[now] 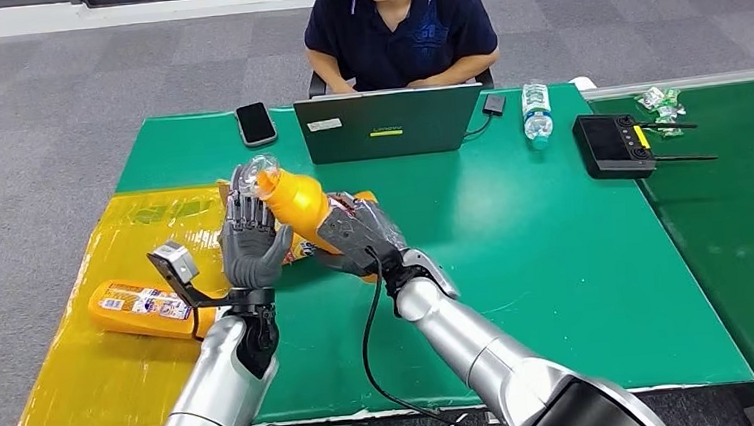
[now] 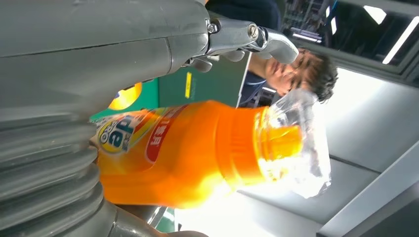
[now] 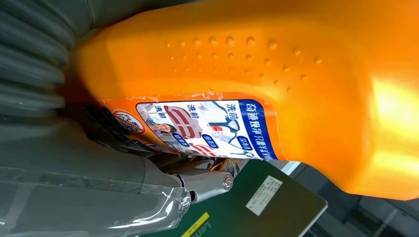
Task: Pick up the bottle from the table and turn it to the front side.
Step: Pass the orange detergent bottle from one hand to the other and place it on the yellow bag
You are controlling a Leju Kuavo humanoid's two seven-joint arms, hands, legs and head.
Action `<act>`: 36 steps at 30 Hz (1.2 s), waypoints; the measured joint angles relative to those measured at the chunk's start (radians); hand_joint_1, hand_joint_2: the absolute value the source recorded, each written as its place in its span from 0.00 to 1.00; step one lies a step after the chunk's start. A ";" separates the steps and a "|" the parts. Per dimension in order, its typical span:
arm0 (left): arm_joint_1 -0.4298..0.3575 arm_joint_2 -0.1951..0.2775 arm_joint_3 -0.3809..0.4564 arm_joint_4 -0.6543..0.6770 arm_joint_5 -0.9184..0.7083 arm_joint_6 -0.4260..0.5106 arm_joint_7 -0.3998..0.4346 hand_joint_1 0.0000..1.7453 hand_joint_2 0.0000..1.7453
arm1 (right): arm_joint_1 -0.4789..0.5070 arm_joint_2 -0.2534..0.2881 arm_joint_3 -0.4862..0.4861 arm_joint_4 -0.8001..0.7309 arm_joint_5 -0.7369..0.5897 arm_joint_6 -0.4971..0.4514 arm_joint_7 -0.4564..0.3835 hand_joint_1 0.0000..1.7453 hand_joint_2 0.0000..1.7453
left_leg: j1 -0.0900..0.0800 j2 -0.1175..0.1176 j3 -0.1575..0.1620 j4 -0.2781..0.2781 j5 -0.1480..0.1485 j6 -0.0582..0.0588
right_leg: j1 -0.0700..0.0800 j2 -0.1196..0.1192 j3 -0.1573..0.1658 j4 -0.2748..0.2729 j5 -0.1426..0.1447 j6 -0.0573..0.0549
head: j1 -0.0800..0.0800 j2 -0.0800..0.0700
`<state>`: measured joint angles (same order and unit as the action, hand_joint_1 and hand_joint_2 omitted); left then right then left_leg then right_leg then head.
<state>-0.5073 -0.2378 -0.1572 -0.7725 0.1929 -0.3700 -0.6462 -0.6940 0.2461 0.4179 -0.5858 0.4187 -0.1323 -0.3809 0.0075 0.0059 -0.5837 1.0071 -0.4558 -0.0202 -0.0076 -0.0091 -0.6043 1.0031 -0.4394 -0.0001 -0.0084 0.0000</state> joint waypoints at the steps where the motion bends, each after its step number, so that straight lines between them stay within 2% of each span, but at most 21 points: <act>1: 0.001 -0.001 -0.003 0.005 0.000 -0.002 0.000 0.00 1.00 | 0.002 0.000 -0.001 0.000 0.000 0.000 0.001 1.00 1.00 | 0.000 0.000 0.000 0.000 0.000 0.000 | 0.000 0.000 0.000 0.000 0.000 0.000 | 0.000 0.000; 12: 0.002 -0.005 -0.022 0.031 0.000 -0.009 0.000 0.00 1.00 | 0.014 0.000 -0.012 -0.001 0.000 0.004 0.001 1.00 1.00 | 0.000 0.000 0.000 0.000 0.000 0.000 | 0.000 0.000 0.000 0.000 0.000 0.000 | 0.000 0.000; 24: 0.015 -0.007 -0.057 0.044 -0.013 -0.044 0.003 0.00 1.00 | 0.020 0.003 -0.016 -0.001 -0.006 0.065 0.007 1.00 1.00 | 0.000 0.000 0.000 0.000 0.000 0.000 | 0.000 0.000 0.000 0.000 0.000 0.000 | 0.000 0.000; 36: -0.006 -0.007 -0.064 0.056 -0.051 -0.022 0.000 0.00 1.00 | 0.012 0.035 -0.021 0.008 -0.027 0.117 0.011 1.00 1.00 | 0.000 0.000 0.000 0.000 0.000 0.000 | 0.000 0.000 0.000 0.000 0.000 0.000 | 0.000 0.000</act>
<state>-0.5129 -0.2448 -0.2209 -0.7160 0.1424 -0.3923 -0.6466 -0.6816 0.2808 0.3974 -0.5779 0.3919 -0.0155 -0.3695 0.0076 0.0059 -0.5839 1.0071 -0.4557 -0.0202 -0.0075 -0.0091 -0.6043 1.0034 -0.4394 -0.0001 -0.0080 0.0000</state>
